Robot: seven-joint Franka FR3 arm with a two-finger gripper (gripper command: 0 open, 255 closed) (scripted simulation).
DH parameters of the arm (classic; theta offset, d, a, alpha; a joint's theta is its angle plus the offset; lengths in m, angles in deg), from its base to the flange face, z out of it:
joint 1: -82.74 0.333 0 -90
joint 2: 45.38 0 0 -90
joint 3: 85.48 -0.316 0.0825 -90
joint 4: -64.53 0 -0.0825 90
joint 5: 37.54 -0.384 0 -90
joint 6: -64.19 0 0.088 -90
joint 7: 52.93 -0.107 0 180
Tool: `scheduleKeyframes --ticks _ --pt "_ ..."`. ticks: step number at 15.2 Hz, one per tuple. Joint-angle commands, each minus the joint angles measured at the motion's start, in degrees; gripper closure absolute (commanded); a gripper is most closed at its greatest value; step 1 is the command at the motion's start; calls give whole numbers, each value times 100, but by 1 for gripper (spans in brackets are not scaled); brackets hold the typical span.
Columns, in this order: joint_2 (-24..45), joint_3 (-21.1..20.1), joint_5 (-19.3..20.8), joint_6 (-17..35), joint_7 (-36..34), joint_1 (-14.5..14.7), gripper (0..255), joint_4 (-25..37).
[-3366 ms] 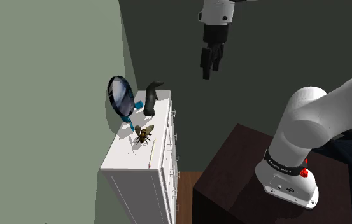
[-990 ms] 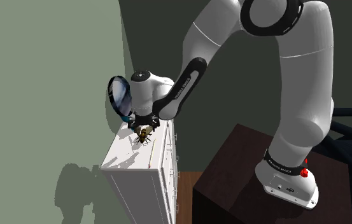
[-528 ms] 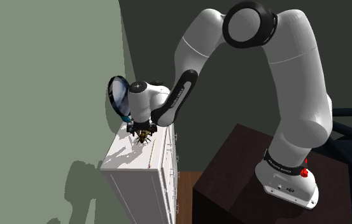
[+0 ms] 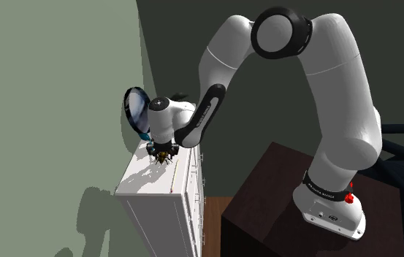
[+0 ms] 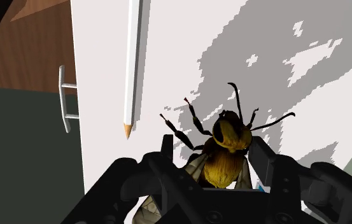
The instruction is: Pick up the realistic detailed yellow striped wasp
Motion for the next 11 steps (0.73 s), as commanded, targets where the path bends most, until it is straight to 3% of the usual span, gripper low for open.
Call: scheduleKeyframes --ticks 1,6,11 --pt "13 10 2 0 0 -6 255 -5" --pt "26 19 16 8 -19 8 255 -2" --pt "-293 -199 -255 -211 231 -155 255 -96"
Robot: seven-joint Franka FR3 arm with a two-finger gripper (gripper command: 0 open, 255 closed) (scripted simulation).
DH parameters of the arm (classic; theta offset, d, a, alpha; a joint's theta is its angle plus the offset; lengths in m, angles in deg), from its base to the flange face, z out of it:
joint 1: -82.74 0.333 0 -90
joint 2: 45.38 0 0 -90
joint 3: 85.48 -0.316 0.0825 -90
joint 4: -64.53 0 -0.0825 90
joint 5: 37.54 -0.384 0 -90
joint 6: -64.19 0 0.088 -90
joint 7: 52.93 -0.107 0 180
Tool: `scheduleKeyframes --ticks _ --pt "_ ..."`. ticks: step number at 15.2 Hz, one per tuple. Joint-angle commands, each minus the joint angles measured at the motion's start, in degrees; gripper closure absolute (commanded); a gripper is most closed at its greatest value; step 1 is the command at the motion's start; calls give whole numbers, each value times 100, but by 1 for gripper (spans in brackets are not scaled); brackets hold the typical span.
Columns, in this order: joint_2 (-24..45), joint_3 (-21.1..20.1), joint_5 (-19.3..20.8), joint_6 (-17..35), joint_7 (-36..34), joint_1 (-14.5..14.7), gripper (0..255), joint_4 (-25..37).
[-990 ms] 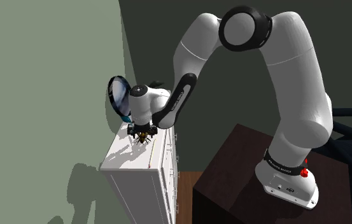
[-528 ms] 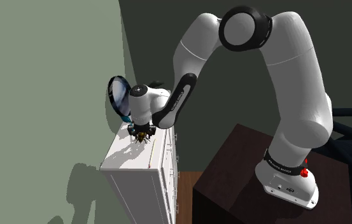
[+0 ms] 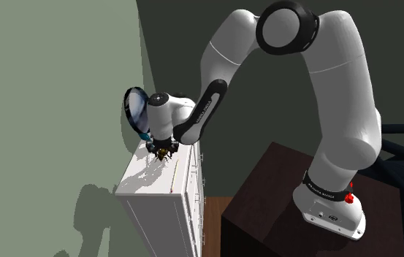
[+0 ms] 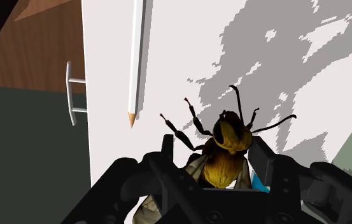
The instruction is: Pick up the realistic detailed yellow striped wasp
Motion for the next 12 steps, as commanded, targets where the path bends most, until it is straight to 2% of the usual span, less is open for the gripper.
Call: scheduleKeyframes --ticks 1,10,12 --pt "-124 -91 -121 -100 112 -67 255 -21" --pt "-664 -448 -648 -520 573 -328 255 -97" --pt "-674 -453 -658 -527 582 -331 255 -98"
